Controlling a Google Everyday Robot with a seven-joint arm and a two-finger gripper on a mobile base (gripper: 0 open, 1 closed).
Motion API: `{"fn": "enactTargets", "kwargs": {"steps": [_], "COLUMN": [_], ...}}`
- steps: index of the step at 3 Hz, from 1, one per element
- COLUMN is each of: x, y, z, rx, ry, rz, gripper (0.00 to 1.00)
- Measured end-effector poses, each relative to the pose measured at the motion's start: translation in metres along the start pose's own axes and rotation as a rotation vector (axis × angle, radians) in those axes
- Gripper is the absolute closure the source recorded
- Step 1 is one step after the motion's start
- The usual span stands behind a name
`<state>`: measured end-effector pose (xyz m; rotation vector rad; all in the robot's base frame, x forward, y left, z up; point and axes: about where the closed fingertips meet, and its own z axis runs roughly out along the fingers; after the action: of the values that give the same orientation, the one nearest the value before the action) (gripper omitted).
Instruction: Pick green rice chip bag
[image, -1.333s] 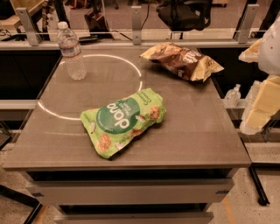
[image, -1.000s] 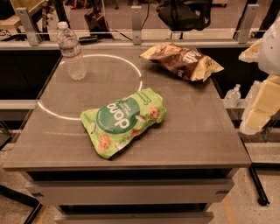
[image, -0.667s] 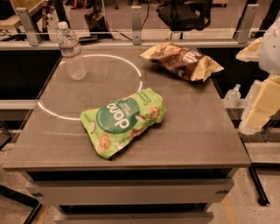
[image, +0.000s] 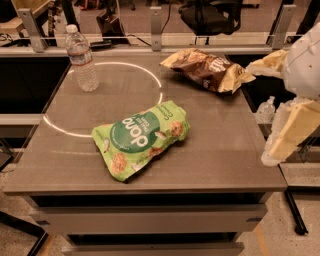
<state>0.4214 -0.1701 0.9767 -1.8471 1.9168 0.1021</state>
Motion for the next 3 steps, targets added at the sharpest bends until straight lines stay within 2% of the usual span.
{"fn": "enactTargets", "kwargs": {"steps": [1,3], "x": [-0.029,-0.092], "y": [0.006,0.003], "z": [0.012,0.047], "rx": [0.023,0.086], "ry": [-0.090,-0.173], "rz": [-0.100,-0.224], "gripper": [0.00,0.00]}}
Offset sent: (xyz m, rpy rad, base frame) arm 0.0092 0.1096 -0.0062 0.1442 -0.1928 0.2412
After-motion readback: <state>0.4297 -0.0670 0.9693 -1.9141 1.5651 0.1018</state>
